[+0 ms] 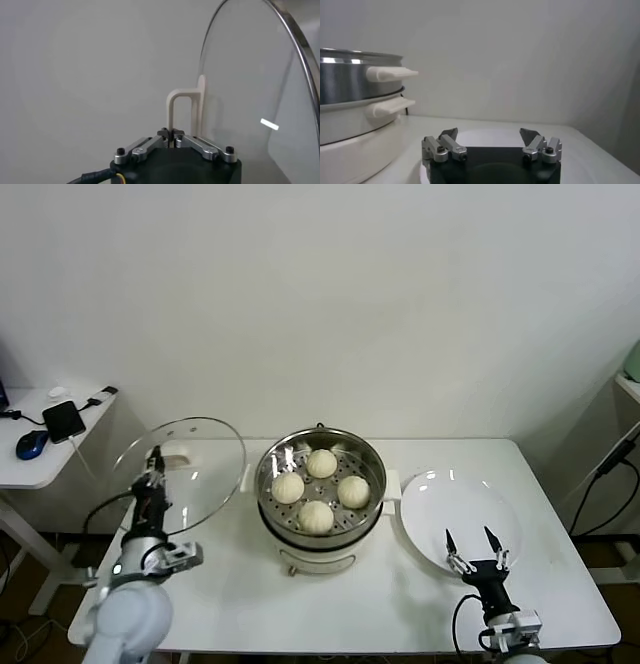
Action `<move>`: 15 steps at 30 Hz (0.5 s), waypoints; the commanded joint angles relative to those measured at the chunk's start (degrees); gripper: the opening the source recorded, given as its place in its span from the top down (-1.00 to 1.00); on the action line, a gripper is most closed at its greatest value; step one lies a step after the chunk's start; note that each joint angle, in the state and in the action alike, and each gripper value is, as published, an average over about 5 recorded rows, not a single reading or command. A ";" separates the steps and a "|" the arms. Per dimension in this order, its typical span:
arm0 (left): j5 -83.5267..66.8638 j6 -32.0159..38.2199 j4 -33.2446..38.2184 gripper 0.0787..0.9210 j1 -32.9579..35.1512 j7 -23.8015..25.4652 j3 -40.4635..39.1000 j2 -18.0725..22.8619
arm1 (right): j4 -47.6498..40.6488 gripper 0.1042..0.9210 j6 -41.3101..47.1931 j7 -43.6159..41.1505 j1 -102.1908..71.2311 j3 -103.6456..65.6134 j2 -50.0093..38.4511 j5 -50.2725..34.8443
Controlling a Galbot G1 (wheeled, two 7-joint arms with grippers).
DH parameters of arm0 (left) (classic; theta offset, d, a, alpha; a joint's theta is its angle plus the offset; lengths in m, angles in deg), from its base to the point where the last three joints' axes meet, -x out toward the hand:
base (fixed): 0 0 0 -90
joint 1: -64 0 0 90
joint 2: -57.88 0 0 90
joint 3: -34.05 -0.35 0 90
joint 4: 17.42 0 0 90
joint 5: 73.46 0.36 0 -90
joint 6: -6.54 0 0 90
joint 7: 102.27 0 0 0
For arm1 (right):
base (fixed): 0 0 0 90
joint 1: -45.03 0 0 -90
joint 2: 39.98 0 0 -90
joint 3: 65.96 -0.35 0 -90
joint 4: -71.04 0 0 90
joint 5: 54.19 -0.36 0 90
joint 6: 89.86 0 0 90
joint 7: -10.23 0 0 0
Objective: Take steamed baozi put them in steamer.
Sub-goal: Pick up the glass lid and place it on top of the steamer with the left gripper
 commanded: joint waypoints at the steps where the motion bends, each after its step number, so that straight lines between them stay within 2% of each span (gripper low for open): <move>1: 15.86 -14.15 7.41 0.87 -5.07 10.67 -22.08 5.27 | 0.32 -0.76 -0.02 1.19 0.29 0.79 0.32 1.53; 8: 23.71 -14.32 1.40 0.87 -8.64 11.52 -30.39 14.20 | -0.36 -0.76 -2.13 1.04 0.34 0.90 0.94 1.43; 15: 24.44 -14.74 -5.63 0.87 -12.75 11.79 -33.97 16.70 | -0.93 -0.76 -2.98 0.69 0.01 -0.04 1.11 1.40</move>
